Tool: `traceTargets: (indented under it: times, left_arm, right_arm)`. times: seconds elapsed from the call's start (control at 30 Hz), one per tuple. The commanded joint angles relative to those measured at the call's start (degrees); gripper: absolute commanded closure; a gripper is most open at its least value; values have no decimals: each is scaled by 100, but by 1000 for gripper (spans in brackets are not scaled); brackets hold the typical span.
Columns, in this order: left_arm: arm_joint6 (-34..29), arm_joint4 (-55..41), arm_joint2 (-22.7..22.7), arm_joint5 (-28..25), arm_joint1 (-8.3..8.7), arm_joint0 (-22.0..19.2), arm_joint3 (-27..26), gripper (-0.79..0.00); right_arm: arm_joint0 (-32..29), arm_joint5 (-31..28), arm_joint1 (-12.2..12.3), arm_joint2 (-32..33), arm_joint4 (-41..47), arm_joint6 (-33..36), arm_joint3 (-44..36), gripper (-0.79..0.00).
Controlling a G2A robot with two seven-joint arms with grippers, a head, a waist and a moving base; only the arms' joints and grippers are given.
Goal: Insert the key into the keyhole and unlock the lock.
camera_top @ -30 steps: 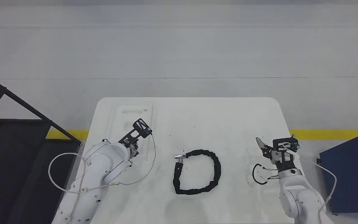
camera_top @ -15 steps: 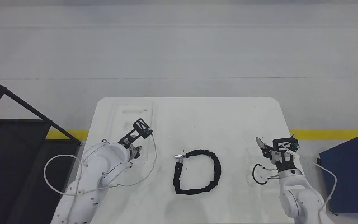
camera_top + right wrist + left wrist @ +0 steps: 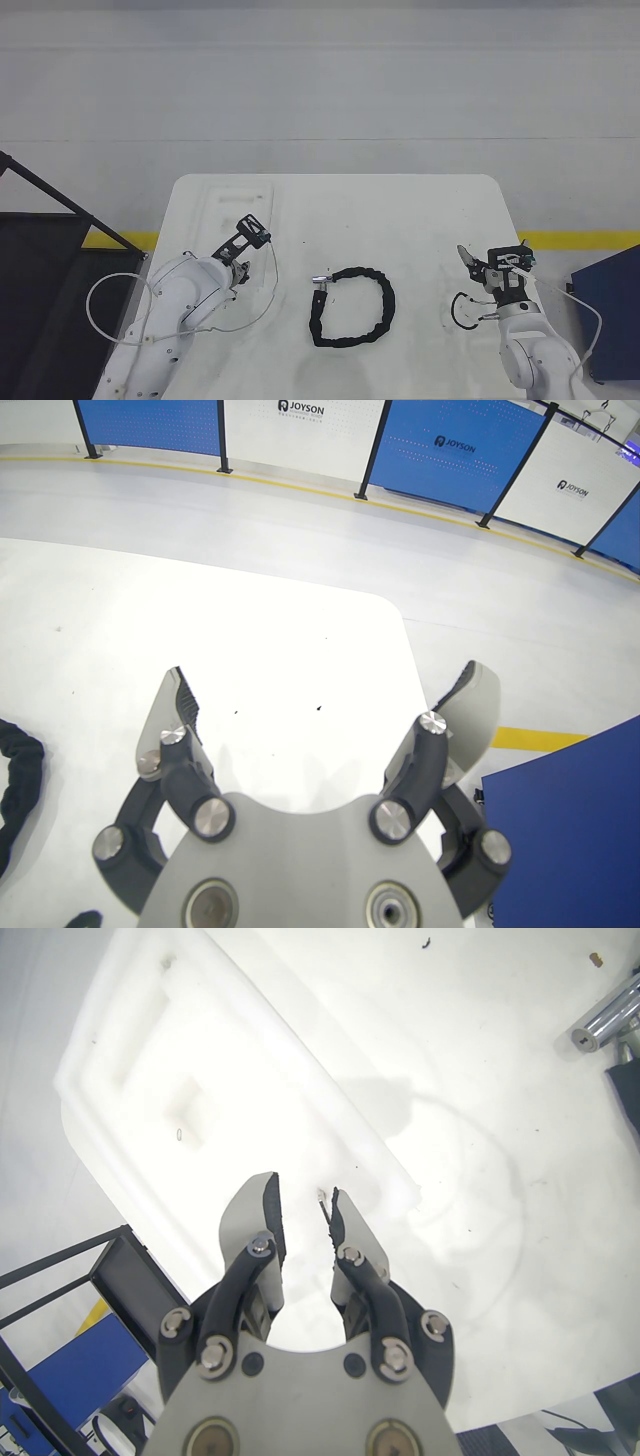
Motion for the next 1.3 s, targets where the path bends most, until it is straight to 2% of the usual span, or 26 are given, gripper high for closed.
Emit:
traceTargets:
  times: [0.0, 0.37, 0.73, 0.77, 0.83, 1.07, 1.27]
  left_arm:
    - [-34, -14, 10, -13, 3, 31, -14, -271]
    - [-41, -52, 3, 5, 12, 35, 47, -188]
    - [57, -162, 13, 30, 12, -41, 248, -145]
    - [72, -177, 16, 25, 12, -44, 265, -132]
    - [98, -205, 15, 33, 12, -47, 290, 0]
    - [51, -247, -51, 10, 30, -12, 202, 0]
    - [-228, -318, -427, -122, 93, 120, -169, 0]
  right_arm:
    - [0, 0, 0, 0, 0, 0, 0, -785]
    - [0, 0, 0, 0, 0, 0, 0, -785]
    - [0, 0, 0, 0, 0, 0, 0, -785]
    - [0, 0, 0, 0, 0, 0, 0, -785]
    - [0, 0, 0, 0, 0, 0, 0, -785]
    - [0, 0, 0, 0, 0, 0, 0, -785]
    - [0, 0, 0, 0, 0, 0, 0, -785]
